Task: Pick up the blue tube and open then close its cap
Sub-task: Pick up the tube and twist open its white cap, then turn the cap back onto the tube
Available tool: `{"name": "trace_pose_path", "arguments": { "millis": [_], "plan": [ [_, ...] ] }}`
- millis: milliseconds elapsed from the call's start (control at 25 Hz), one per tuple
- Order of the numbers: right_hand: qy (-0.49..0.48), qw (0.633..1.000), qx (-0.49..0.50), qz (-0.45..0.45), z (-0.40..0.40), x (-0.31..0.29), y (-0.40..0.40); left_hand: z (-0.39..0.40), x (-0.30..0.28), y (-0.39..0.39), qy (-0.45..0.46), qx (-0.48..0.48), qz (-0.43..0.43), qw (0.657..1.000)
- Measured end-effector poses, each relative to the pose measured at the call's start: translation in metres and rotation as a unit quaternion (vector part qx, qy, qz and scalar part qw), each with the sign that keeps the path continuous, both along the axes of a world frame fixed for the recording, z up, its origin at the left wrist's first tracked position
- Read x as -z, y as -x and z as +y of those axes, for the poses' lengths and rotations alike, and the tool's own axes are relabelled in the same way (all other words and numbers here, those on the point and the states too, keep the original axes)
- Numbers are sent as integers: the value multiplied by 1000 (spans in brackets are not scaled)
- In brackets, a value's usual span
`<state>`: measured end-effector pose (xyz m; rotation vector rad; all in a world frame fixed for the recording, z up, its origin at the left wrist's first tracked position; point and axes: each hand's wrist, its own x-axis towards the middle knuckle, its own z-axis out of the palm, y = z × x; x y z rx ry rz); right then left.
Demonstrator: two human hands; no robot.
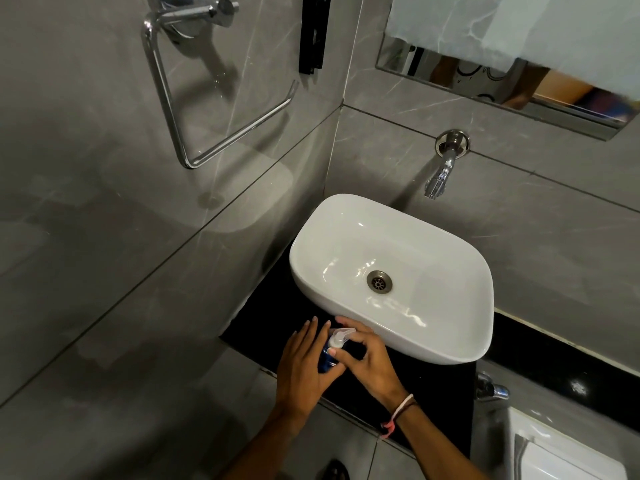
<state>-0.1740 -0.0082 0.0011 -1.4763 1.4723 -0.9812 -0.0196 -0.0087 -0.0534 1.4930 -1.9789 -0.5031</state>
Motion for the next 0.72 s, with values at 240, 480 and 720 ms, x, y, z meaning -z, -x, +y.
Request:
{"name": "trace_pose_path", "arguments": {
  "millis": [240, 480, 720],
  "plan": [
    [66, 994, 59, 68, 8, 10, -11, -6, -3, -5, 4, 15, -26, 1000],
    [98, 985, 50, 135, 8, 12, -13, -7, -4, -6, -9, 11, -26, 1000],
    [41, 996, 49, 62, 15, -13, -3, -5, -3, -6, -4, 1, -41, 999]
  ]
}}
